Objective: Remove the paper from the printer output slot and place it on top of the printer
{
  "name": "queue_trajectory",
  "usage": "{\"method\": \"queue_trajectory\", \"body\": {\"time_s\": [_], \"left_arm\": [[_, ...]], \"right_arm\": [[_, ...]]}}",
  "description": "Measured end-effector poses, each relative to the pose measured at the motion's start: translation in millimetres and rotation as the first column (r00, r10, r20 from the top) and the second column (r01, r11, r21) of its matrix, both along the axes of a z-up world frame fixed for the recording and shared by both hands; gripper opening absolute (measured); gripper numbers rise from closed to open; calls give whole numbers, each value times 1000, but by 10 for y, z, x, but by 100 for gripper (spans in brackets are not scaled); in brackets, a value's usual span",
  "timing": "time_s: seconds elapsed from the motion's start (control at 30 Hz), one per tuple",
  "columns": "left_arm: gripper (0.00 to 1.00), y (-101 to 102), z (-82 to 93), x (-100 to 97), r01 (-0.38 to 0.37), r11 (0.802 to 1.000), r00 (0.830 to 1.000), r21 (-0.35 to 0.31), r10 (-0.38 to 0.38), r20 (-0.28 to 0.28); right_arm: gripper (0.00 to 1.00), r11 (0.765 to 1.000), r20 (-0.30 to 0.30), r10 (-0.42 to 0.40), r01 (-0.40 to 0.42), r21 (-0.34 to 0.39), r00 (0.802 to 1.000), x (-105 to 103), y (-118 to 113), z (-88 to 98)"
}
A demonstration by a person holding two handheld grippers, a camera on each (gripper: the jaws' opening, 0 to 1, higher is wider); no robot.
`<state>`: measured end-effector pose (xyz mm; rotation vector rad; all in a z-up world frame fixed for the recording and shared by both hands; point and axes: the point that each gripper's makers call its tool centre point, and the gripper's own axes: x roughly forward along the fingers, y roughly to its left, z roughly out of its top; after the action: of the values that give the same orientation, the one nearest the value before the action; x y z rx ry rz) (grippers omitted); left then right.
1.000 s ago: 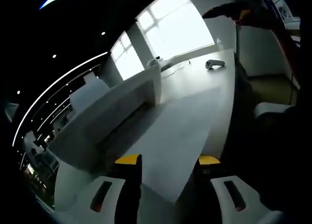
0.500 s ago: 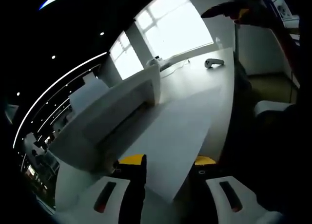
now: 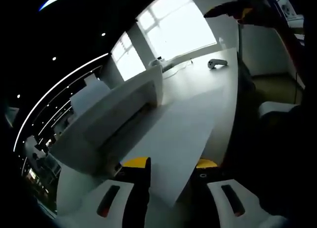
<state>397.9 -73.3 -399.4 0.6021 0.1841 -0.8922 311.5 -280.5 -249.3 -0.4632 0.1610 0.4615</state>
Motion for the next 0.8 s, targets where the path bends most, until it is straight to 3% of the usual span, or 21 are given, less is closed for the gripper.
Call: {"method": "queue_trajectory", "body": {"time_s": [0.4, 0.8], "left_arm": [[35, 8, 1, 2, -2, 1000, 1000, 2, 2, 4], [28, -15, 9, -6, 10, 1000, 1000, 2, -10, 8]], "right_arm": [[82, 1000, 1, -2, 2, -4, 1000, -1, -3, 6], [82, 1000, 2, -4, 4, -4, 1000, -5, -24, 10]]}}
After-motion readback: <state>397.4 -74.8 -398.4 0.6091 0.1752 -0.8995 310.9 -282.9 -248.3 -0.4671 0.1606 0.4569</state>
